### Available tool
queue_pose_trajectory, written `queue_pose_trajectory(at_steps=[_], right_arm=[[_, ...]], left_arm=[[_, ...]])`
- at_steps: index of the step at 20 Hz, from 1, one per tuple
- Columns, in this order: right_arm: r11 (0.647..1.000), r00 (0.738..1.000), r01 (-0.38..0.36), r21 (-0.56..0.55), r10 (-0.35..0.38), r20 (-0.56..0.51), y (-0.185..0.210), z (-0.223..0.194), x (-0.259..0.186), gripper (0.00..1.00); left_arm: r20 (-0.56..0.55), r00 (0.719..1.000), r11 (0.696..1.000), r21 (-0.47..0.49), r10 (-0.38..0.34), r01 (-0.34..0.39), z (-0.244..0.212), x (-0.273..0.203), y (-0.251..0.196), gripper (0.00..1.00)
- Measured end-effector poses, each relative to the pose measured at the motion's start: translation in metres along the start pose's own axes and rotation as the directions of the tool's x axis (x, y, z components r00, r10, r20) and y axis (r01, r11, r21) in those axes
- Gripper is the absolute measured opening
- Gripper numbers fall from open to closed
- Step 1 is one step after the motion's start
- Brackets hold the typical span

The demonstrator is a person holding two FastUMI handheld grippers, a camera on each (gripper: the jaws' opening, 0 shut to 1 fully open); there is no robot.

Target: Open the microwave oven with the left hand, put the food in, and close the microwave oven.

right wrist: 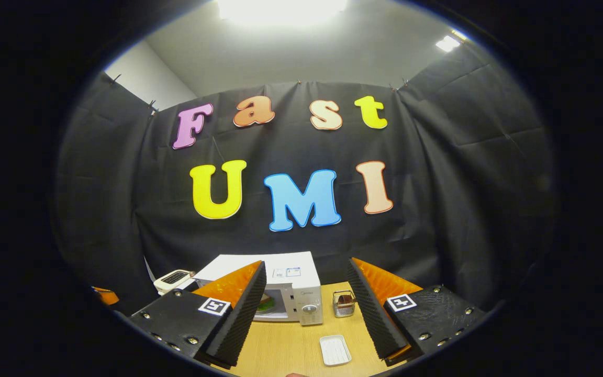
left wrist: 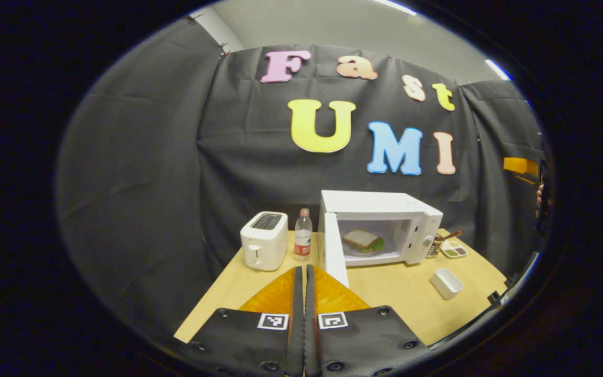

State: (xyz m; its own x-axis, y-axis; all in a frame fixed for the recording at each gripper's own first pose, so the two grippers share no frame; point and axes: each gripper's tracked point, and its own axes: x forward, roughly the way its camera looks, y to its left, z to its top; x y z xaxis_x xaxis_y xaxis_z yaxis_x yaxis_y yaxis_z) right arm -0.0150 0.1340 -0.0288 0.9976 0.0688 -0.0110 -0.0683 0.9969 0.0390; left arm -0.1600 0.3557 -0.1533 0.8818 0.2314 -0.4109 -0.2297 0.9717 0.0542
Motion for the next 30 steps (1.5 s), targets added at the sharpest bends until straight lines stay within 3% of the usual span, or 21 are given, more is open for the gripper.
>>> queue_pose_trajectory(at_steps=[4, 10, 17, 24, 30], right_arm=[[1.0, 1.0, -0.01, 0.01, 0.01, -0.019, 0.003, -0.007, 0.004, 0.93], [0.999, 0.999, -0.019, 0.046, 0.021, -0.038, 0.011, -0.012, 0.01, 0.93], [0.999, 0.999, -0.017, 0.045, 0.019, -0.043, 0.001, -0.015, 0.023, 0.93], [0.997, 0.998, -0.057, 0.052, 0.059, -0.037, -0.022, -0.014, 0.051, 0.93], [0.997, 0.997, -0.076, 0.008, 0.076, 0.014, -0.046, 0.005, 0.083, 0.93]], left_arm=[[-0.071, 0.997, 1.0, -0.002, -0.004, 0.004, -0.035, -0.003, 0.007, 0.07], [-0.134, 0.989, 0.998, -0.019, -0.065, 0.063, -0.068, 0.005, -0.011, 0.07], [-0.138, 0.986, 0.995, -0.022, -0.096, 0.094, -0.068, 0.003, -0.049, 0.07], [-0.14, 0.98, 0.985, -0.115, -0.144, 0.128, -0.073, 0.011, -0.132, 0.07], [-0.162, 0.965, 0.976, -0.108, -0.208, 0.192, -0.072, 0.036, -0.21, 0.07]])
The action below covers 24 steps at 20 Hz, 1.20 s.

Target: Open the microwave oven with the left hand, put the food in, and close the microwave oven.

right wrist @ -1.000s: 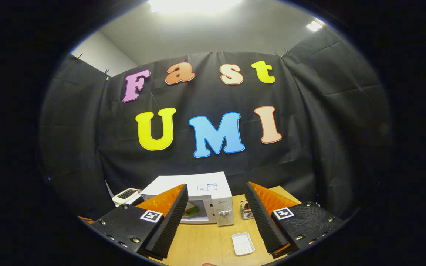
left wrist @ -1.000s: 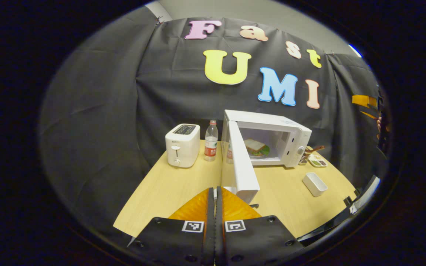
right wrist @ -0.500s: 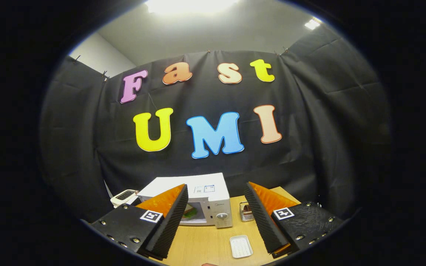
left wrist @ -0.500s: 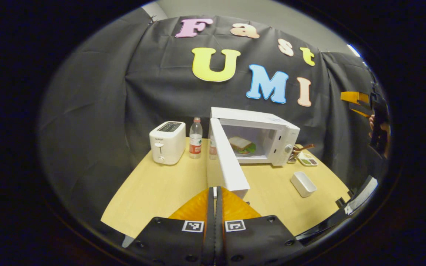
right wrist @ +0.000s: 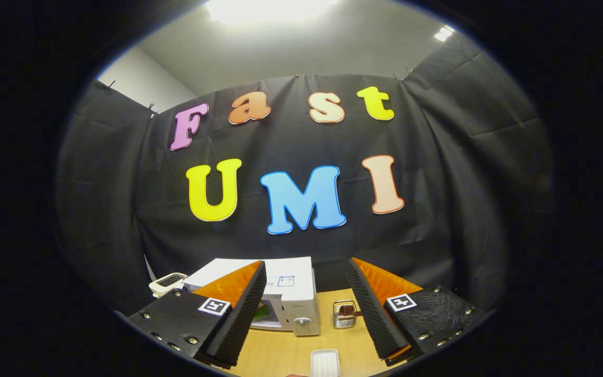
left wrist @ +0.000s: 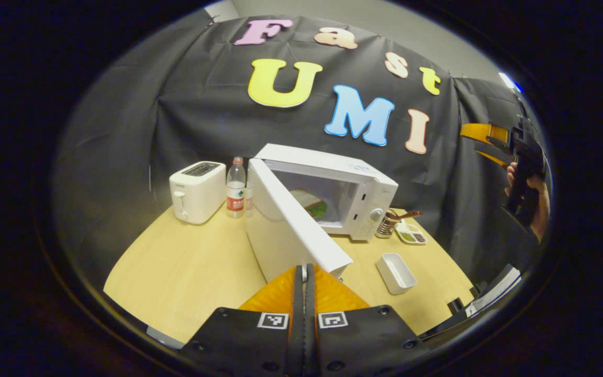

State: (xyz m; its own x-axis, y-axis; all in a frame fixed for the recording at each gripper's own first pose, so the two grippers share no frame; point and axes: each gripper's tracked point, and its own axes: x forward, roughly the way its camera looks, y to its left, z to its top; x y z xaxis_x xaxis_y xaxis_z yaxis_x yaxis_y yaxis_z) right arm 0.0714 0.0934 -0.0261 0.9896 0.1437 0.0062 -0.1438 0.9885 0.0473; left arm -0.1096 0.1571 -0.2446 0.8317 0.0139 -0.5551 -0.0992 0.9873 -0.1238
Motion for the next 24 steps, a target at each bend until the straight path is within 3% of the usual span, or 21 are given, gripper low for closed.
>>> queue_pose_trajectory(at_steps=[9, 24], right_arm=[[1.0, 1.0, -0.003, -0.024, 0.003, 0.007, -0.04, 0.004, 0.019, 0.93], [0.997, 0.997, 0.078, -0.019, -0.078, -0.008, -0.109, -0.003, 0.029, 0.93]], left_arm=[[-0.015, 0.993, 0.993, -0.009, -0.115, 0.115, 0.028, 0.064, -0.078, 0.09], [-0.025, 0.98, 0.978, 0.062, -0.196, 0.197, 0.072, 0.162, -0.133, 0.07]])
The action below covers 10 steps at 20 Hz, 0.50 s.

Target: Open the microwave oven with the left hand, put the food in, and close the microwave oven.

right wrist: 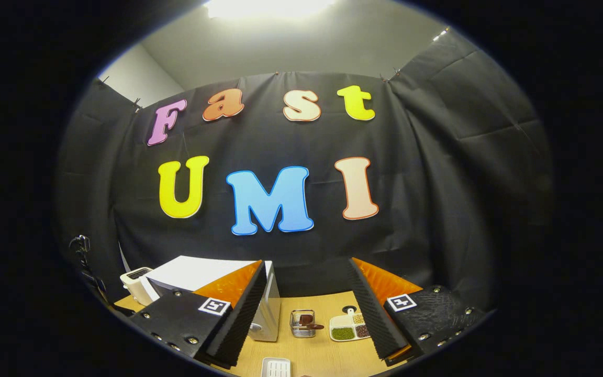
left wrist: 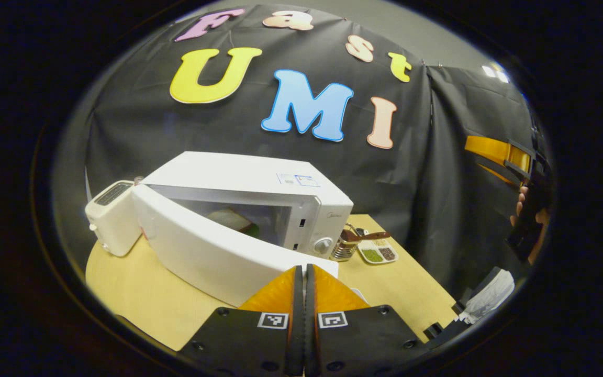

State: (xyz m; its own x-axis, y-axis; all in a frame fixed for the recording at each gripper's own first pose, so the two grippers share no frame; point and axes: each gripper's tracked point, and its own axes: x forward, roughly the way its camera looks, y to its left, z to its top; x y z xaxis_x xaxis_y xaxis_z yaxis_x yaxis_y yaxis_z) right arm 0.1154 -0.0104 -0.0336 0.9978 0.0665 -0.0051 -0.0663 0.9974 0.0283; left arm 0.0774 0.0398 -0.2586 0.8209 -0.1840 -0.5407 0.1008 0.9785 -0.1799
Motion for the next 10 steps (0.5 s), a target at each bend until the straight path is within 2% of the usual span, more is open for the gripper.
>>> queue_pose_trajectory(at_steps=[10], right_arm=[[0.999, 0.999, 0.036, 0.017, -0.036, -0.007, -0.036, -0.005, 0.013, 0.93]], left_arm=[[0.003, 1.0, 1.0, -0.01, -0.017, 0.017, 0.02, 0.046, -0.01, 0.07]])
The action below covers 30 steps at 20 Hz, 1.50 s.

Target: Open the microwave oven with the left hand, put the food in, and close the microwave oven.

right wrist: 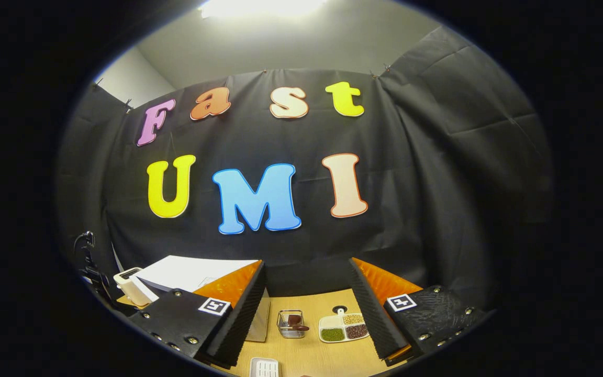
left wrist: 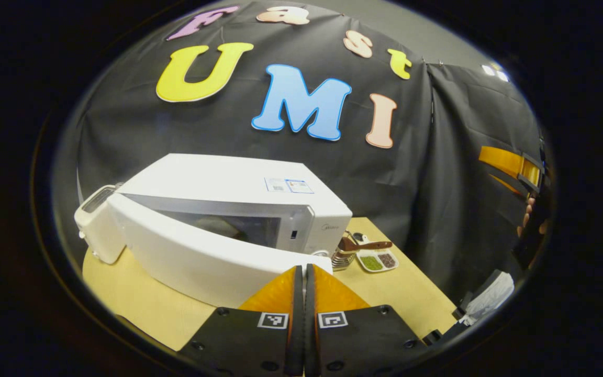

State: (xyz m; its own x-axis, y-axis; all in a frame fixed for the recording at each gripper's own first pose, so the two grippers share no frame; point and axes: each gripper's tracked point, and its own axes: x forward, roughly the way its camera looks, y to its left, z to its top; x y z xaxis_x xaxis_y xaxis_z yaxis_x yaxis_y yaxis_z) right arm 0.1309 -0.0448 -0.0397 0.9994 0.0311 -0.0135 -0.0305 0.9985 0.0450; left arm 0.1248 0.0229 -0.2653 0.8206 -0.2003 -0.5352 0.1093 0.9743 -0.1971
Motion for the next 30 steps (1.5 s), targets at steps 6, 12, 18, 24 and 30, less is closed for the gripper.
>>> queue_pose_trajectory(at_steps=[6, 12, 18, 24, 30], right_arm=[[1.0, 1.0, 0.01, 0.007, -0.01, -0.005, -0.012, -0.003, 0.003, 0.93], [0.999, 0.999, 0.037, 0.012, -0.037, -0.012, -0.031, -0.007, 0.003, 0.93], [0.999, 0.998, 0.043, 0.007, -0.043, -0.042, -0.044, -0.022, 0.013, 0.93], [1.0, 0.998, 0.014, 0.009, -0.013, -0.066, -0.047, -0.031, 0.027, 0.93], [1.0, 0.997, 0.007, 0.007, -0.006, -0.073, -0.05, -0.032, 0.037, 0.93]], left_arm=[[-0.012, 1.0, 1.0, 0.005, -0.005, 0.005, 0.003, 0.025, -0.006, 0.07], [-0.012, 1.0, 1.0, 0.001, 0.006, -0.006, 0.01, 0.045, -0.006, 0.07], [-0.007, 0.999, 0.999, -0.035, 0.037, -0.037, 0.016, 0.068, 0.002, 0.06], [-0.012, 0.998, 0.997, -0.047, 0.062, -0.062, 0.019, 0.086, 0.005, 0.07], [-0.008, 0.997, 0.996, -0.056, 0.076, -0.076, 0.018, 0.092, 0.004, 0.07]])
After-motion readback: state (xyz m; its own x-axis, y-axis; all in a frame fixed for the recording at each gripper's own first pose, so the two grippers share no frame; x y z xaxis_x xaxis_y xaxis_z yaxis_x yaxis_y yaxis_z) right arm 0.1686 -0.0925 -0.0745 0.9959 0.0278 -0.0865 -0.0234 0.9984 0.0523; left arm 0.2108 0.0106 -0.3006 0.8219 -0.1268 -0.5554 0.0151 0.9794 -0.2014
